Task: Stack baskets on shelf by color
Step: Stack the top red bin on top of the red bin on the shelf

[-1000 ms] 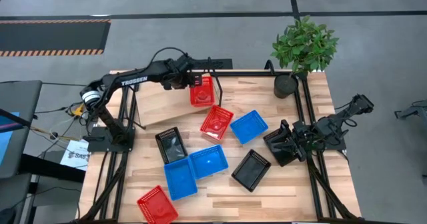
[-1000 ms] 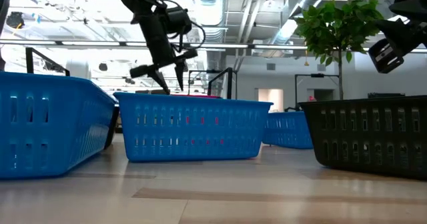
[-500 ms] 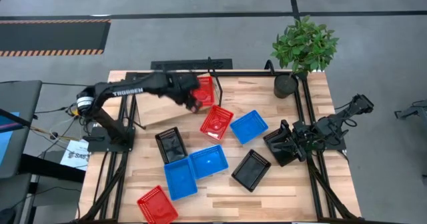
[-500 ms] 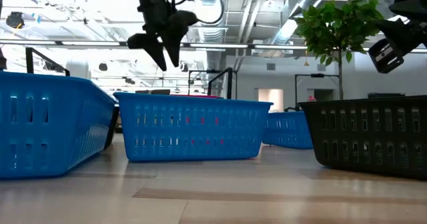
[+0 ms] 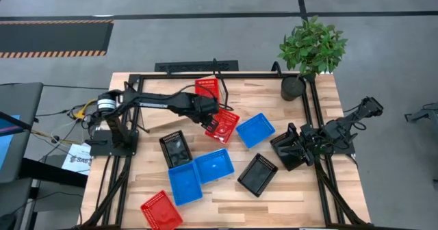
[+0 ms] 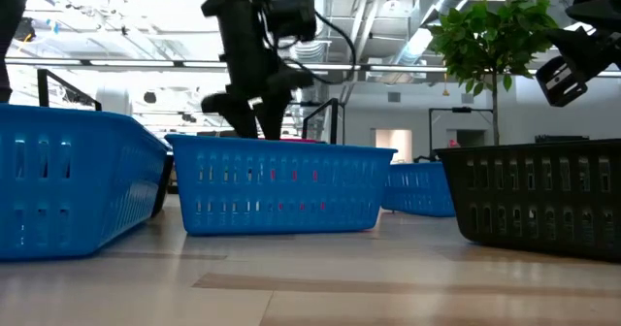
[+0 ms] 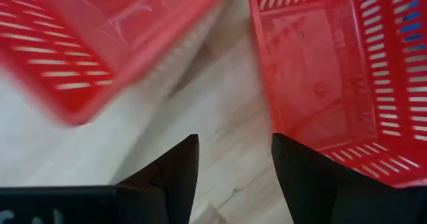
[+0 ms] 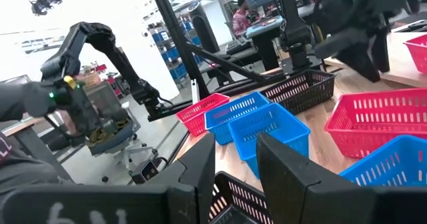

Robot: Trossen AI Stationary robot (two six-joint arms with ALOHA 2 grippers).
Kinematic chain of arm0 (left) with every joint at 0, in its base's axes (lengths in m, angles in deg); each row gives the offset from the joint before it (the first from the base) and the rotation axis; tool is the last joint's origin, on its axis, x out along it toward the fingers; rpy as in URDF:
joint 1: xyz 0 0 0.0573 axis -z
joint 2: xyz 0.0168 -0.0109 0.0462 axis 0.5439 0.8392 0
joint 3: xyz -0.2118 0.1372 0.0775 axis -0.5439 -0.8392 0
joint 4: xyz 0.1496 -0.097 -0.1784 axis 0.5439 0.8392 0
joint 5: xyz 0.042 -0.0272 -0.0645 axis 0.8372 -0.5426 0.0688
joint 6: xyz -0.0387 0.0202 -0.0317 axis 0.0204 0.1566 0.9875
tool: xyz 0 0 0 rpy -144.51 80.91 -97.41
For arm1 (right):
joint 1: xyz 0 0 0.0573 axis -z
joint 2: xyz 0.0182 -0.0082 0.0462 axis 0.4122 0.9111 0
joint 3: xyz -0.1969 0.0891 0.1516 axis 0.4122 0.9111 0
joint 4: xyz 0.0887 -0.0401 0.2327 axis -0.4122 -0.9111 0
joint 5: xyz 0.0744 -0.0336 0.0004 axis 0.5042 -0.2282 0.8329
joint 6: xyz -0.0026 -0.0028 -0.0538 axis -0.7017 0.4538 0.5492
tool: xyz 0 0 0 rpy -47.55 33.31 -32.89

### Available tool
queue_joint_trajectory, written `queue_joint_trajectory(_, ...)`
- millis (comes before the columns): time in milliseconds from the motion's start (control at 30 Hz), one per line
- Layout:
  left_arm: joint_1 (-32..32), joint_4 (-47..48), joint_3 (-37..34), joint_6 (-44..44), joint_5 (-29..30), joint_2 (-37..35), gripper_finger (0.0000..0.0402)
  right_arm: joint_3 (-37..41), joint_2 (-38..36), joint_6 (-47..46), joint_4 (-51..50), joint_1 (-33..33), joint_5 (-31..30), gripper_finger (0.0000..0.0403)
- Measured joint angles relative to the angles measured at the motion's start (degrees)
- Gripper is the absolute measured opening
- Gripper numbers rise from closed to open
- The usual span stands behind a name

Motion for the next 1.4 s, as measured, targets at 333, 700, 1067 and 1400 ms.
queue_joint_trajectory(333,0.99,-2.63,0.02,0.24,-1.30,3.70,0.0176,0.01,0.02,-0.14,0.00,0.00,0.01,0.0134)
queue_joint_trajectory(700,1.03,-2.94,0.02,4.11,-3.19,2.79,0.0176,0.01,0.02,-0.66,-0.31,0.00,0.01,0.0134)
queue_joint_trajectory(1067,1.26,-6.23,0.02,6.64,-6.82,2.00,0.0176,0.00,0.01,-0.67,-0.62,0.00,0.01,0.0133)
queue_joint_trajectory(1400,1.27,-7.44,0.04,7.76,-5.83,2.60,0.0176,0.01,0.01,-0.65,-0.76,0.00,0.01,0.0134)
